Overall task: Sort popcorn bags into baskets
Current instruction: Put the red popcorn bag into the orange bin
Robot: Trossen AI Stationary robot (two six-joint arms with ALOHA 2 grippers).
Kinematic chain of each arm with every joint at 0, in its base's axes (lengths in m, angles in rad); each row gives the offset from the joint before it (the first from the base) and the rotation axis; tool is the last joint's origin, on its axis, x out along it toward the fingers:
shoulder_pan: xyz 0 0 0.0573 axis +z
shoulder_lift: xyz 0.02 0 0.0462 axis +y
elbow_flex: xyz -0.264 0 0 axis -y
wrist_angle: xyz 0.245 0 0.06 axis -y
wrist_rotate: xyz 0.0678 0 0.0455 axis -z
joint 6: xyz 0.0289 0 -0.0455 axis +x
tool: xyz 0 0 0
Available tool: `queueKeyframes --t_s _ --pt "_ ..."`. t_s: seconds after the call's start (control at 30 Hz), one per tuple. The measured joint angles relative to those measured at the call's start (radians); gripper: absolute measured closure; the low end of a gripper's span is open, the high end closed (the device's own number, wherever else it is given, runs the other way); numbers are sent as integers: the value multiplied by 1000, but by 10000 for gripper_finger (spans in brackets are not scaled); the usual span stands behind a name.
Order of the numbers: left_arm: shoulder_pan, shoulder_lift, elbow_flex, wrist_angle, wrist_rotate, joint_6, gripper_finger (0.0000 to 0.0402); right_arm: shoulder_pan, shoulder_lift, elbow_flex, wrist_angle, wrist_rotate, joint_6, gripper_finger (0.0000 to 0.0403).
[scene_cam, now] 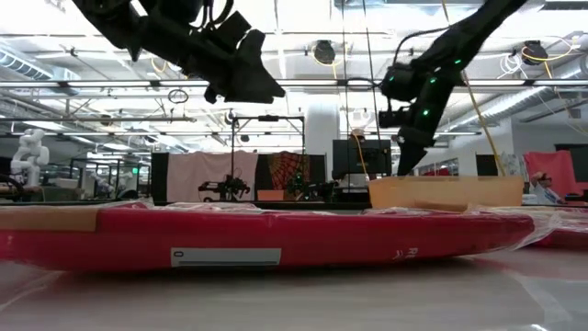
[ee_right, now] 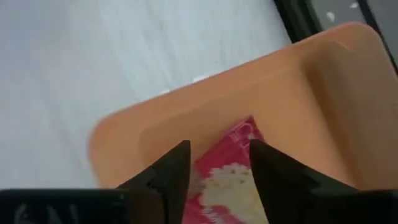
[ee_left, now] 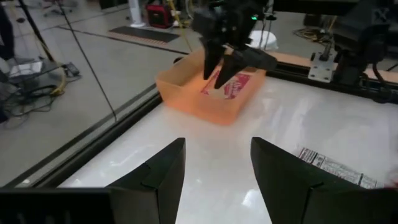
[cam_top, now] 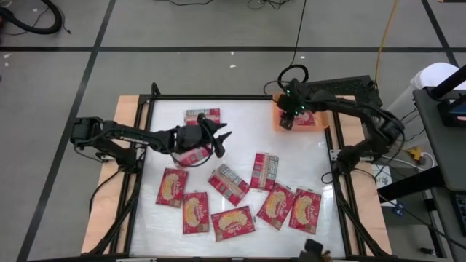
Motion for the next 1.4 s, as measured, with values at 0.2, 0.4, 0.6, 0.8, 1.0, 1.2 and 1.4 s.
queueKeyframes --t_s 0.2,0.4,0.6,0.8,1.0,1.2,1.4 --pt "43 0 0 -28 36 17 215 -68 118 108 -48 -18 -231 212" --pt "71 0 0 -40 63 33 215 -119 199 114 -31 -151 -375 214" --pt "91 0 0 -40 84 66 215 -130 246 114 27 -157 -380 204" --pt "132 0 0 -39 102 88 215 -137 294 115 41 -155 -373 196" --pt "145 0 0 -39 180 81 215 -139 309 116 35 -135 -395 229" --pt "145 0 0 -39 182 86 215 -148 309 116 20 -132 -399 340" --pt "151 0 0 -18 181 90 215 -135 268 111 18 -114 -377 392"
